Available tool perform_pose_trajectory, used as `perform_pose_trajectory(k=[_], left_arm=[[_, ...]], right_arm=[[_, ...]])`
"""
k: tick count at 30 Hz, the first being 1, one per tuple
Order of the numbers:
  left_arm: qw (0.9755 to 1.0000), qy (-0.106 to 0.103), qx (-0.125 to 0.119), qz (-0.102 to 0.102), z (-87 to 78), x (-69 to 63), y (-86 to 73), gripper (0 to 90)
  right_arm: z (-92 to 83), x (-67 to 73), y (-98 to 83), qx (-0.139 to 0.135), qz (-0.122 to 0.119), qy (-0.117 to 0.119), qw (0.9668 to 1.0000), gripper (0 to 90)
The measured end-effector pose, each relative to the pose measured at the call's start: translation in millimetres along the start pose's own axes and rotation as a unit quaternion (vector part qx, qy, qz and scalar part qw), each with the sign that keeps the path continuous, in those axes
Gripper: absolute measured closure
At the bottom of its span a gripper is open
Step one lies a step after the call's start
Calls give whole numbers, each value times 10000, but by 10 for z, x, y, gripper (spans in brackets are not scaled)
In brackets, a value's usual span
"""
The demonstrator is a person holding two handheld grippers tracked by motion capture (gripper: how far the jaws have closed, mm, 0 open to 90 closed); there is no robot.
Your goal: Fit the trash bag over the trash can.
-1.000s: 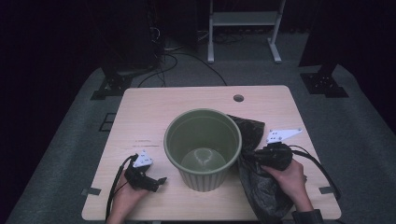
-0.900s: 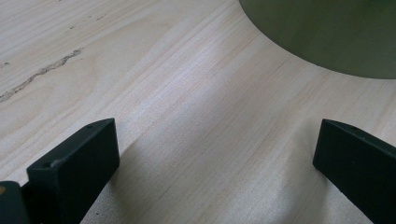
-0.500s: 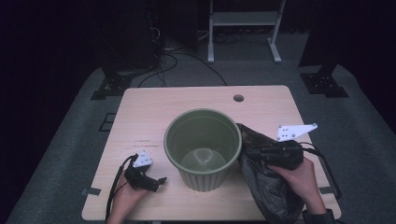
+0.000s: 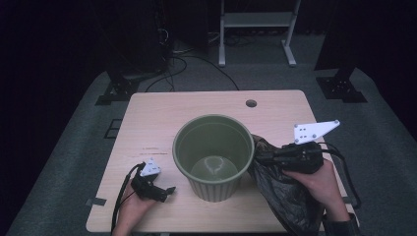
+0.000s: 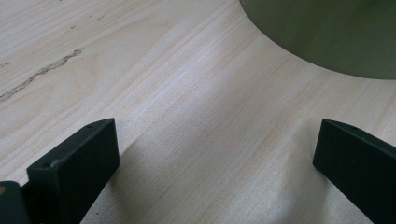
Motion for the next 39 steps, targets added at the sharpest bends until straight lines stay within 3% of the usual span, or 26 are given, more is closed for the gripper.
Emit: perform_pose_trajectory(k=[16,32,39], left_arm=[[10000,1,-8,1,1,0,1,0],[10000,0,-7,2,1,0,1,0],[10000,0,-9,1,2,0,1,0]], right_arm=[[92,205,559,-187,-379,450,9981,892],[485,465,1104,-201,-633,1031,9924,892],[667,589,1251,-229,-657,1278,9894,893]])
Point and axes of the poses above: each handheld gripper's, and its own axes: z roughly forward along the jaws, y roughly out of its top, x roughly to its left, the point moved 10 cm from there along z, roughly forward along the jaws, and after that the axes turned 13 degrees about -y, right-handed, at the moved point
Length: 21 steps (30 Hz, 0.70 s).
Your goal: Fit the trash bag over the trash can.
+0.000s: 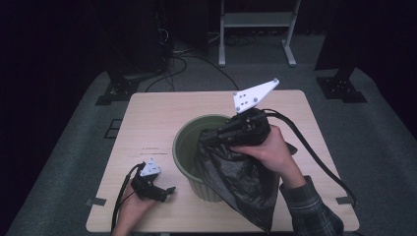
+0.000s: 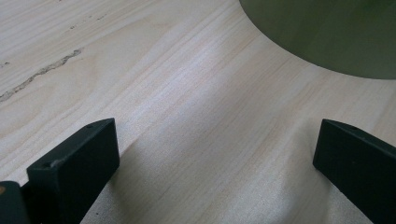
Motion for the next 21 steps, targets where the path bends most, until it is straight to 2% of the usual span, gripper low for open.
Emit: perform_pose_trajectory(k=[15,21], left_arm=[[10000,-5,-2,5,1,-3,0,0],[10000,-7,-6,5,3,-4,1,0]], right_arm=[[601,185,171,50,-54,473,9989,892],[799,245,236,-13,-34,690,9976,891]])
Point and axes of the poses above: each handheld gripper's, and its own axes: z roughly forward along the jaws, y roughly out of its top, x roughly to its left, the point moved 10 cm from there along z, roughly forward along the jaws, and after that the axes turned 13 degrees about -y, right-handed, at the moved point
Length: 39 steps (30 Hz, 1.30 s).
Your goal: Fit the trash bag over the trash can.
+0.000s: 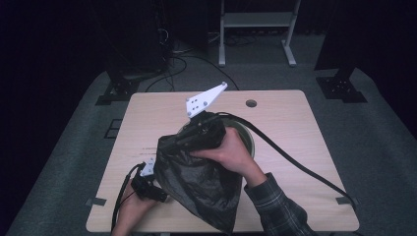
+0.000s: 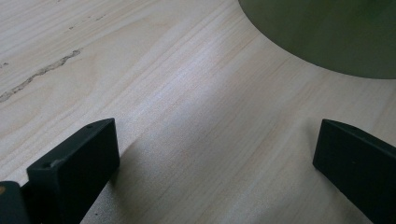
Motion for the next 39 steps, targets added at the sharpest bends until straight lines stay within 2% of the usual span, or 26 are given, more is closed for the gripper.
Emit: perform_pose_trajectory(k=[2,7,13,15,16,21,24,27,30,33,34,37,39], left_arm=[[10000,3,-3,4,1,0,1,0],[10000,-4,1,11,1,-2,0,0],[10000,-12,6,10,1,-3,0,0],[10000,-12,6,10,1,-3,0,0],[10000,-16,7,10,1,-3,0,0],[10000,-11,9,13,0,-1,1,0],[10000,-12,10,14,0,-1,0,0],[10000,-12,8,14,0,-1,1,0],[10000,-18,10,13,0,-2,0,0],[10000,-20,10,12,0,-2,0,0],[10000,-16,9,13,0,-2,1,0],[10000,-17,10,12,0,-2,1,0],[10000,-16,10,12,0,-2,0,0]], right_arm=[[49,-10,4,3,63,61,10000,891],[54,-74,-73,187,8,-175,9997,890],[-141,-214,-168,223,46,-496,9985,888],[-203,-280,-225,330,48,-701,9970,888],[-261,-329,-251,284,52,-822,9962,888],[-400,-460,-353,378,173,-1063,9935,887],[-458,-559,-428,514,176,-1301,9900,885],[-503,-642,-474,544,262,-1398,9883,881],[-526,-783,-562,712,347,-1662,9829,863],[-530,-859,-604,741,403,-1738,9812,863],[-532,-961,-664,809,450,-1933,9768,857],[-513,-1024,-704,905,426,-2060,9734,782],[-496,-1049,-715,931,366,-2146,9716,688]])
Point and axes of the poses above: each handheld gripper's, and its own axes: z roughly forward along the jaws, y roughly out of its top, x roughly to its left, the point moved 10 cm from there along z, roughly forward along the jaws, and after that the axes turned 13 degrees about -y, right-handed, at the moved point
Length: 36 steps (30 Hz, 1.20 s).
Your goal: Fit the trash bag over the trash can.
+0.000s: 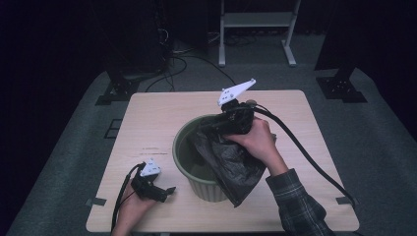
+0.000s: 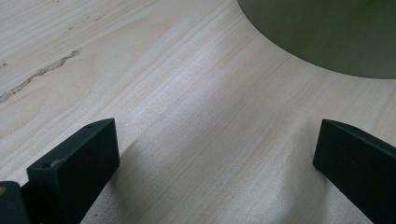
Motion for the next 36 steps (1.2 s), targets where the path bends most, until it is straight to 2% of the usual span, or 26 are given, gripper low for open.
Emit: perform_pose_trajectory(k=[5,8,10,12,13,18,21,25,27,29,33,36], left_arm=[[10000,-3,-1,-1,0,-1,0,0],[10000,-3,0,-1,0,-1,0,0],[10000,-3,1,0,0,-1,0,0],[10000,-4,0,-1,1,-1,0,0],[10000,-4,1,-1,0,-1,0,0],[10000,-13,1,19,1,1,2,0],[10000,-40,5,38,-1,-2,2,0],[10000,-70,-3,40,-2,-4,3,0],[10000,-79,-6,40,-2,-7,3,0],[10000,-83,-2,50,-1,-9,3,0],[9999,-140,-38,50,-4,-19,11,0],[9998,-180,-99,39,-30,-31,32,0]], right_arm=[[31,-124,-67,277,-57,-409,9988,475],[10,-174,-109,446,-7,-479,9979,384],[-20,-191,-119,503,118,-514,9973,314],[-52,-180,-120,539,255,-394,9974,267],[-68,-184,-113,509,280,-408,9975,236],[-187,-248,-85,161,469,-535,9973,164],[-240,-264,-108,99,418,-563,9975,87],[-307,-269,-110,-50,499,-499,9975,15],[-334,-286,-115,-96,515,-549,9971,6],[-355,-306,-138,-30,429,-729,9964,0],[-416,-267,-137,-94,336,-710,9969,0],[-467,-256,-142,-212,379,-603,9972,0]])
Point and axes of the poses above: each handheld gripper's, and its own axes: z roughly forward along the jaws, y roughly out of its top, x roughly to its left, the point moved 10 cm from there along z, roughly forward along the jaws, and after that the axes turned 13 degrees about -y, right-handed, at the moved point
